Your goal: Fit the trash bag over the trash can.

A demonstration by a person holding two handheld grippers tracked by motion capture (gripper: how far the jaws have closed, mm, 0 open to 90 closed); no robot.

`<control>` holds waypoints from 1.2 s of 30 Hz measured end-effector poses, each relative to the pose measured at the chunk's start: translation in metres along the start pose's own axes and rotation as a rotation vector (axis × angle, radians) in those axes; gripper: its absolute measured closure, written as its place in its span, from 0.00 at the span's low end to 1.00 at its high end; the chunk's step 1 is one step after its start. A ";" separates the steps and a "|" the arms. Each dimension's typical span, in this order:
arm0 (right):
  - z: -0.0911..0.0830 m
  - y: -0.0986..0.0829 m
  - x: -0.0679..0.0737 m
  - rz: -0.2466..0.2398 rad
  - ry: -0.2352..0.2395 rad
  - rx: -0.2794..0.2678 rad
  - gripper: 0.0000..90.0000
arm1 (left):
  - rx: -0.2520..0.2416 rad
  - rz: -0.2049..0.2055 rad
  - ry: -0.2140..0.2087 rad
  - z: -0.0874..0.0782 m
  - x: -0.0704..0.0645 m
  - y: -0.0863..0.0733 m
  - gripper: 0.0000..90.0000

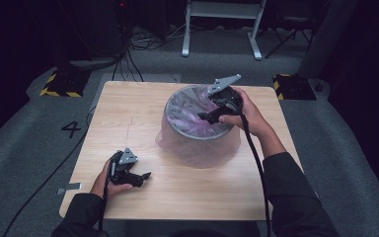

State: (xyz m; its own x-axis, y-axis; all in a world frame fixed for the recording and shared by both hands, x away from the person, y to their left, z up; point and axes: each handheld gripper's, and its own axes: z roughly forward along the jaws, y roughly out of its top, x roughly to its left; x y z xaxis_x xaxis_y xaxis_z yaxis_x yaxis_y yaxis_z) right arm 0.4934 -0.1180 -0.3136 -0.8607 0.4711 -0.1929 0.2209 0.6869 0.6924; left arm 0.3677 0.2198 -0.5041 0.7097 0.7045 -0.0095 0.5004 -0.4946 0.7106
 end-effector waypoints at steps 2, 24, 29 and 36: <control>0.003 0.000 -0.001 -0.017 -0.007 0.037 0.25 | 0.000 0.000 0.000 0.000 0.000 0.000 0.16; 0.027 0.001 -0.005 -0.120 0.078 0.331 0.25 | -0.001 -0.002 0.001 0.000 0.000 0.000 0.16; 0.032 0.000 -0.005 -0.118 0.081 0.381 0.25 | 0.000 -0.001 0.001 0.000 0.000 0.000 0.16; 0.035 -0.001 -0.006 -0.117 0.088 0.419 0.23 | -0.001 -0.002 0.001 0.000 0.000 0.000 0.16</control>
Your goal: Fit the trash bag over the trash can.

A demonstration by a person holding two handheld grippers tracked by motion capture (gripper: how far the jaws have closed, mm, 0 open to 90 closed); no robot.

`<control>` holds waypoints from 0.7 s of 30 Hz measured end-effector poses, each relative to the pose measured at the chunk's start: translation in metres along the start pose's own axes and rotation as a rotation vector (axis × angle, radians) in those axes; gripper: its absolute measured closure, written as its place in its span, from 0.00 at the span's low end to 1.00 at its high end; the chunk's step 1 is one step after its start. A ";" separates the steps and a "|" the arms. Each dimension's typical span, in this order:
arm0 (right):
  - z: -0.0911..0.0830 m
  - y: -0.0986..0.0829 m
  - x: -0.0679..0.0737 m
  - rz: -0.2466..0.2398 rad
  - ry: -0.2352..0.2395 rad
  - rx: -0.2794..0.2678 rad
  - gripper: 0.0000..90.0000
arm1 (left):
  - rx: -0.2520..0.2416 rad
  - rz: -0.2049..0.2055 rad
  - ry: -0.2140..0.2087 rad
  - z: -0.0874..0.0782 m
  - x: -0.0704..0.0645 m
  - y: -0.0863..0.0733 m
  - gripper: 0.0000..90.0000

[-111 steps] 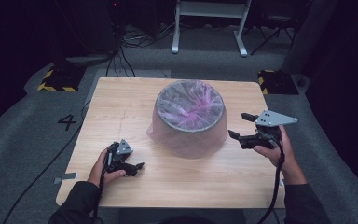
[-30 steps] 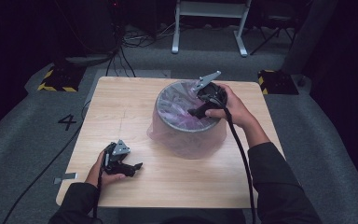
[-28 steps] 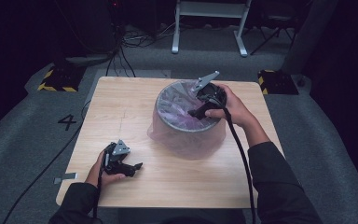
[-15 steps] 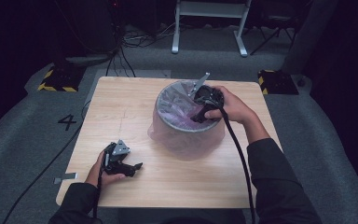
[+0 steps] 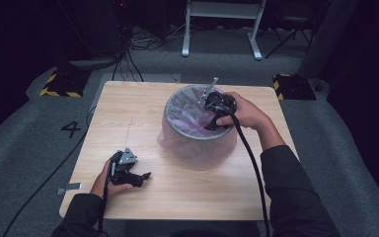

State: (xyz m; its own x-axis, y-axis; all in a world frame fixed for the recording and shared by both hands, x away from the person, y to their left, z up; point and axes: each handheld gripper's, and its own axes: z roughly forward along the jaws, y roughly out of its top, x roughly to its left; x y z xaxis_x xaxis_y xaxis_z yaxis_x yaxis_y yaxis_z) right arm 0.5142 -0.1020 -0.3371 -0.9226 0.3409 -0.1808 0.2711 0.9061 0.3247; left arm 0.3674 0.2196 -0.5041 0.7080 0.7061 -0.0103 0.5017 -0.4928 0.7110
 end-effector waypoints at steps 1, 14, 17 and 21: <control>0.000 0.000 0.001 0.011 0.000 0.012 0.23 | 0.000 0.001 0.000 0.000 0.000 0.000 0.16; 0.003 0.002 0.002 0.024 -0.010 0.065 0.23 | 0.000 0.000 0.001 0.000 0.000 0.000 0.16; 0.003 0.003 0.003 0.035 -0.020 0.076 0.24 | 0.000 0.000 0.001 0.000 0.000 0.000 0.16; 0.005 0.005 0.003 0.024 -0.034 0.104 0.24 | 0.001 0.000 -0.001 0.000 0.000 0.000 0.16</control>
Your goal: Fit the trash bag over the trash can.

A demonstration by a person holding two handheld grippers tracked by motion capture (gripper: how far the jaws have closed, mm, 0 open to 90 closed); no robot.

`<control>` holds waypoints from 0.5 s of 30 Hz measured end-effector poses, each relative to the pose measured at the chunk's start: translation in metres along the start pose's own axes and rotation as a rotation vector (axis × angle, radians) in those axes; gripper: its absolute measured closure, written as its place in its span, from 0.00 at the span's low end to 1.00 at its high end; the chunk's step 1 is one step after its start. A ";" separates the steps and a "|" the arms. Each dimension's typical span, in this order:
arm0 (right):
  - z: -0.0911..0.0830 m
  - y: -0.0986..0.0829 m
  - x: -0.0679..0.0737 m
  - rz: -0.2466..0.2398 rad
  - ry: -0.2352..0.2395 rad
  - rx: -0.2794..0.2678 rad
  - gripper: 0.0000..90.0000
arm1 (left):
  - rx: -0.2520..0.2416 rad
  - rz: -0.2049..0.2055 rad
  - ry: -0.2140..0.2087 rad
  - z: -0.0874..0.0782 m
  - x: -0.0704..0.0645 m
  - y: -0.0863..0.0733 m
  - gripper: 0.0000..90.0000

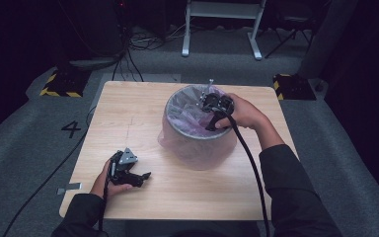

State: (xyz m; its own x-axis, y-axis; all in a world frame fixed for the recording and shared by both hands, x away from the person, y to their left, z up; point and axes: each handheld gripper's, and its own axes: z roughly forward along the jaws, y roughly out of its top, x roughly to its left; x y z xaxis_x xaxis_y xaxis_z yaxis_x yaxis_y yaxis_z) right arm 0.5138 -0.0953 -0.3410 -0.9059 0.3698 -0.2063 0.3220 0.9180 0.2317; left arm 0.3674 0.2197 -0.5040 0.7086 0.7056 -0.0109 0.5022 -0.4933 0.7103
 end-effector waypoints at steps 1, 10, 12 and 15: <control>0.000 0.000 0.001 0.003 -0.005 0.014 0.24 | -0.002 -0.001 0.001 0.000 0.000 0.000 0.16; 0.000 0.000 0.001 0.009 -0.012 0.010 0.24 | -0.002 0.000 0.002 0.000 0.000 0.000 0.16; -0.001 -0.001 0.000 0.014 -0.019 -0.009 0.26 | -0.001 0.000 0.002 0.000 0.000 0.000 0.16; -0.004 -0.002 0.000 0.031 -0.025 -0.047 0.29 | -0.001 0.000 0.002 0.000 0.000 0.000 0.16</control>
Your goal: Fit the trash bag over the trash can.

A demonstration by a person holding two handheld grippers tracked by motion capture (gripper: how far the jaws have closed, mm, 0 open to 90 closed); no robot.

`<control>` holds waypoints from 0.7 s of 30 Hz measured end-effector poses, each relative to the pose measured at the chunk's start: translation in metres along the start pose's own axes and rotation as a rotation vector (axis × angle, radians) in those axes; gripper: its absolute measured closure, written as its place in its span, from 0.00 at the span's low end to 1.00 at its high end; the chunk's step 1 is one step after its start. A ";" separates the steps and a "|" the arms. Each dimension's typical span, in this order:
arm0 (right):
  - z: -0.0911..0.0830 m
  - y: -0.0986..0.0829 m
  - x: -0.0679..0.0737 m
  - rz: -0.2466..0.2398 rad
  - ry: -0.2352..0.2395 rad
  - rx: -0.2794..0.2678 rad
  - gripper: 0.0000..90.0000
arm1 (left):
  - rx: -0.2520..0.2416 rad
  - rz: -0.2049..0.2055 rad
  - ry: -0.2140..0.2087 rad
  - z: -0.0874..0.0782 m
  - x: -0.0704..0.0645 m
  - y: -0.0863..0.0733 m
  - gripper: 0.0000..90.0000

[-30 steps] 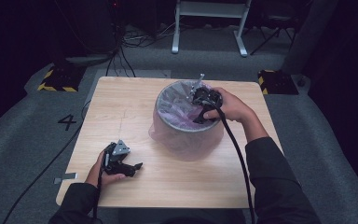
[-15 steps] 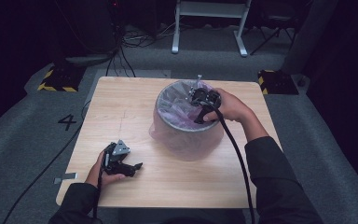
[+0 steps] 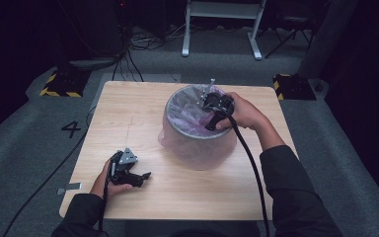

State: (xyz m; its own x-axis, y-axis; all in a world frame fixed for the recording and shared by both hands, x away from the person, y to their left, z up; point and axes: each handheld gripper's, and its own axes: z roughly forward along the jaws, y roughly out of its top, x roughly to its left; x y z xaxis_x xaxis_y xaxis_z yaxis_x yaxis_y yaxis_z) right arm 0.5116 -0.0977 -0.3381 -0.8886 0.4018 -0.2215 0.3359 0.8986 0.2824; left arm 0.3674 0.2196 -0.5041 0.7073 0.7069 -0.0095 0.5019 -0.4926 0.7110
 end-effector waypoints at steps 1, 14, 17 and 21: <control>0.000 0.000 -0.001 -0.015 -0.003 -0.015 0.29 | -0.001 -0.001 0.000 0.000 0.000 0.000 0.16; -0.007 0.000 0.003 0.016 -0.049 -0.040 0.26 | 0.000 -0.002 0.001 0.000 0.000 0.000 0.16; -0.008 0.000 0.005 0.012 -0.039 -0.030 0.25 | -0.001 -0.003 0.002 0.000 0.000 0.000 0.16; -0.009 0.001 0.006 0.019 -0.037 -0.045 0.24 | -0.001 -0.004 0.004 0.000 0.000 0.000 0.16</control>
State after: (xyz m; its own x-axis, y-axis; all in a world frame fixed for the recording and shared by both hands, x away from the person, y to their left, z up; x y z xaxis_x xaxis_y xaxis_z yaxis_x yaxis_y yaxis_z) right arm 0.5038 -0.0964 -0.3306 -0.8698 0.4256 -0.2496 0.3376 0.8823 0.3280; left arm 0.3672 0.2191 -0.5042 0.7035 0.7106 -0.0098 0.5042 -0.4893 0.7116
